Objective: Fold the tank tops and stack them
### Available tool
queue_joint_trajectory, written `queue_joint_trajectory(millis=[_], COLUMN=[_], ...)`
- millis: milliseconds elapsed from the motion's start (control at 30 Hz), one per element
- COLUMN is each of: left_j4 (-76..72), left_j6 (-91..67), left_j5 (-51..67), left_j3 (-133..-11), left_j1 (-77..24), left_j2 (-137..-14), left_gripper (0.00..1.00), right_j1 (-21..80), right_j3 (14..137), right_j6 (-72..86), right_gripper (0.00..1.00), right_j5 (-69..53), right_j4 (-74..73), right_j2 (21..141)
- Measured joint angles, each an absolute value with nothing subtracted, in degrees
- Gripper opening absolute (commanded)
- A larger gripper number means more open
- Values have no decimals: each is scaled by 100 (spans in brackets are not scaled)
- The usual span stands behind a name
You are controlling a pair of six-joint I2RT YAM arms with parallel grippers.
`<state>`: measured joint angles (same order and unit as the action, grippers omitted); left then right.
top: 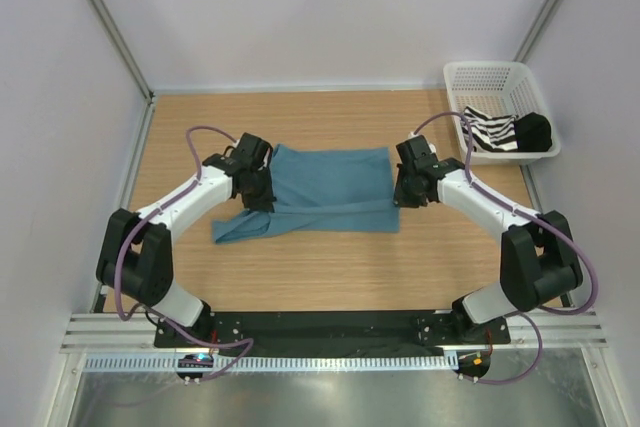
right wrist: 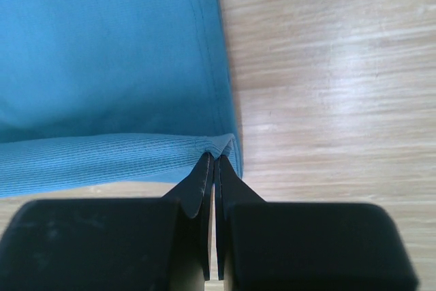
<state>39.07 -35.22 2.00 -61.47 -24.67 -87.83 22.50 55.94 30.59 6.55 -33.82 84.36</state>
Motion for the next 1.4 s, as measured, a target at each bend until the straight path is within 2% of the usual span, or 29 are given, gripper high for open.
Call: queue_joint_trajectory(millis=[333, 733, 833, 867, 900, 967, 1000, 1033, 1067, 1100, 1200, 1233, 1400], left_j4=[3828, 3865, 3863, 3863, 3865, 3863, 3863, 3865, 3863, 3863, 3839, 3817, 3542], left_j6=[-3385, -3227, -3201, -3194, -3179, -3131, -3098, -3096, -3087, -3076, -3111, -3118, -3175], left_j5=[287, 309, 307, 305, 305, 274, 257, 235, 191, 110, -58, -115, -469], left_j3=[-6757, -7393, -7577, -7614, -7649, -7710, -7732, -7749, -7754, -7754, -7754, -7738, -7212], left_j1=[-2222, -2025, -1970, -1962, -1953, -1946, -1946, -1944, -1938, -1931, -1881, -1861, -1822], left_j2=[-9627, -9972, -10186, -10252, -10333, -10497, -10558, -10619, -10663, -10678, -10630, -10582, -9721], left_gripper=[0, 0, 3, 7, 11, 28, 34, 40, 49, 51, 65, 69, 76], right_j1=[2060, 1925, 1920, 1916, 1911, 1905, 1905, 1903, 1900, 1900, 1900, 1900, 1900], right_j3=[6154, 6740, 6816, 6840, 6869, 6914, 6938, 6960, 6967, 6967, 6923, 6877, 6125], right_j6=[2880, 2856, 2856, 2858, 2858, 2880, 2877, 2882, 2906, 2906, 2908, 2908, 2912], right_gripper=[1, 2, 4, 6, 12, 17, 19, 30, 36, 46, 61, 61, 62], right_j5=[475, 427, 432, 434, 438, 456, 478, 504, 537, 572, 676, 707, 775], right_j4=[-3256, -3188, -3164, -3155, -3148, -3127, -3118, -3114, -3094, -3085, -2982, -2943, -2641], right_j2=[9168, 9684, 9848, 9909, 9970, 10084, 10141, 10191, 10226, 10237, 10189, 10145, 9282])
